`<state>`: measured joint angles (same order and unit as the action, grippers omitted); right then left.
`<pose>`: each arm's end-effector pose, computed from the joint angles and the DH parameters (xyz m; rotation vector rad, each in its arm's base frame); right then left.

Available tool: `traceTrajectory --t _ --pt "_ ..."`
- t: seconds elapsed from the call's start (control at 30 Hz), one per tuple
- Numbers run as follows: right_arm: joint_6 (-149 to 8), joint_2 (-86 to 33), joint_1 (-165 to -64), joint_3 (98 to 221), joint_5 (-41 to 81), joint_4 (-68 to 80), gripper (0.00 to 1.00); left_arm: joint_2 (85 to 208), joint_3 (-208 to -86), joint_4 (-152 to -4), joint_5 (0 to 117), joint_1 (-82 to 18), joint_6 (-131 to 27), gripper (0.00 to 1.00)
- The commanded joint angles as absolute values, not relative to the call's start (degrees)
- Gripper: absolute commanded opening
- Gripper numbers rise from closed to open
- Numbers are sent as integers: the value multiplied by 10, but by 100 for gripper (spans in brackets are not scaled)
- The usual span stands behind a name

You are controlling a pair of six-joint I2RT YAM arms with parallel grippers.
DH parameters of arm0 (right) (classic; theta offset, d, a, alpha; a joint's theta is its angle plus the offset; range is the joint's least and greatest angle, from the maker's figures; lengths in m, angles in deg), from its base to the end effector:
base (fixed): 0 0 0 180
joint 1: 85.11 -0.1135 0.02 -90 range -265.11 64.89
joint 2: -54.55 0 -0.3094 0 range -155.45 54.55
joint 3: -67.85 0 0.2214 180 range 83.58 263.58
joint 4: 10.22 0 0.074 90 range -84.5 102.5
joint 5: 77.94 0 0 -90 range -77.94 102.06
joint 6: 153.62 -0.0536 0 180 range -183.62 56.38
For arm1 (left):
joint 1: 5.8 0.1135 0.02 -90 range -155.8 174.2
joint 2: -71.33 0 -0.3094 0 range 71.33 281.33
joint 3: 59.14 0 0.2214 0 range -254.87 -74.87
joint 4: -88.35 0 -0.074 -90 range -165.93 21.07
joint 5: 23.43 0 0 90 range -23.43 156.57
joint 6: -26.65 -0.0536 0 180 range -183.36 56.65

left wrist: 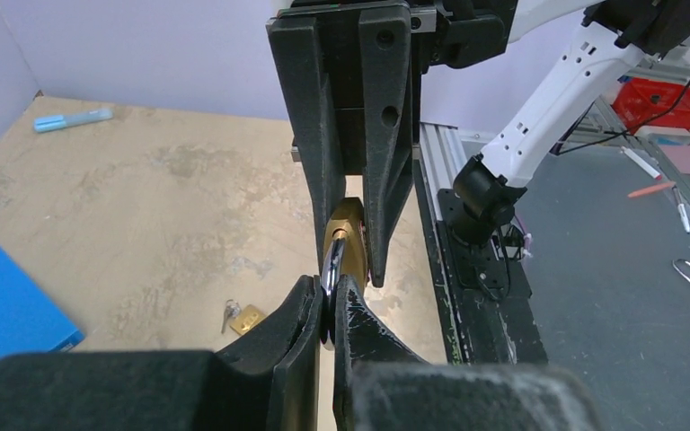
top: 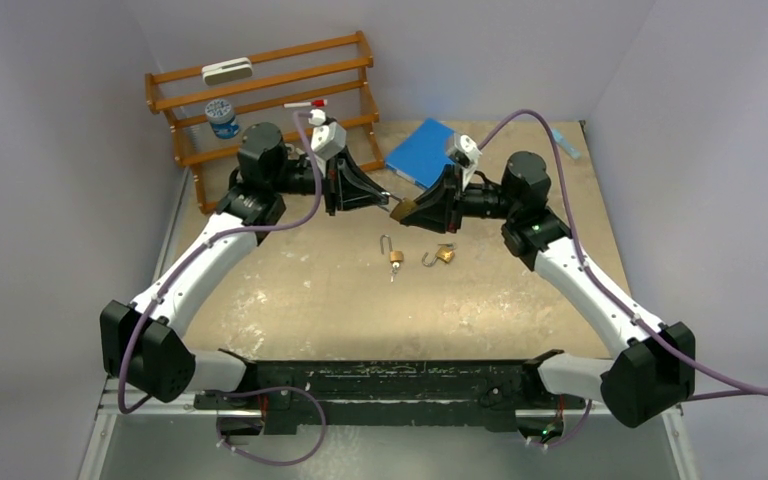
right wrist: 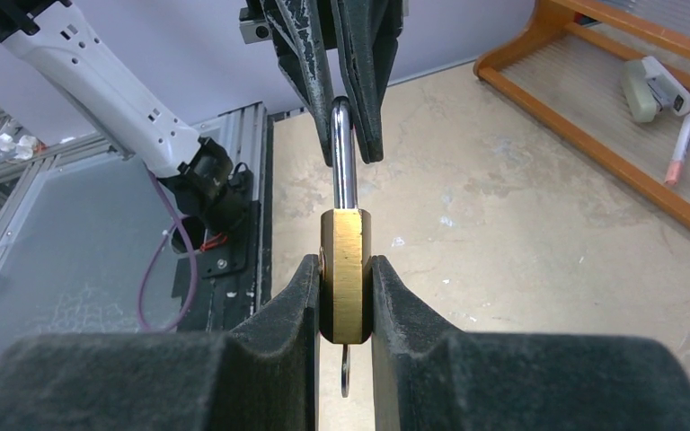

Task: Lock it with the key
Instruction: Pick up the lock from the center of the board.

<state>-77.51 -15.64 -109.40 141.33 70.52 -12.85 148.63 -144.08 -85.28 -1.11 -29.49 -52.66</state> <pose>0.1978 0.1394 0.4278 -0.9991 1.3248 1.2569 0.2234 -0.1522 0.4469 1.1395 1.3140 -1.3523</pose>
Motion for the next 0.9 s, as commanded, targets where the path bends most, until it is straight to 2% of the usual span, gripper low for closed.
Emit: traceTrajectory --t 0.0,0.07,0.13,0.17,0.23,0.4,0.53,0.67,0.77,0.87 --pt "-777 -142 -1094 1460 722 -161 6 1483 -1451 -880 25 -306 -526 0" --pt "-774 -136 -1094 1460 699 -161 45 1472 -1414 -1009 76 -308 -407 0" --pt "-766 -114 -1093 1448 666 -169 76 1457 -1356 -1273 121 -307 -275 0" --pt "-766 -107 -1092 1437 649 -186 85 1452 -1333 -1356 145 -306 -228 0" --pt "-772 -76 -1090 1403 618 -239 95 1447 -1314 -1450 184 -306 -176 0" --pt "-815 -31 -1085 1296 568 -470 99 1452 -1309 -1552 225 -306 -107 0" --pt "-865 -49 -1065 1252 587 -619 99 1453 -1313 -1585 214 -306 -80 0" --pt "-976 -113 -1018 1302 696 -701 97 1449 -1315 -1597 204 -306 -64 0" --pt "-1118 -194 -1009 1367 774 -822 93 1441 -1314 -1580 201 -306 -76 0" --pt "-1258 -254 -1009 1425 802 -941 88 1433 -1312 -1540 204 -306 -111 0"
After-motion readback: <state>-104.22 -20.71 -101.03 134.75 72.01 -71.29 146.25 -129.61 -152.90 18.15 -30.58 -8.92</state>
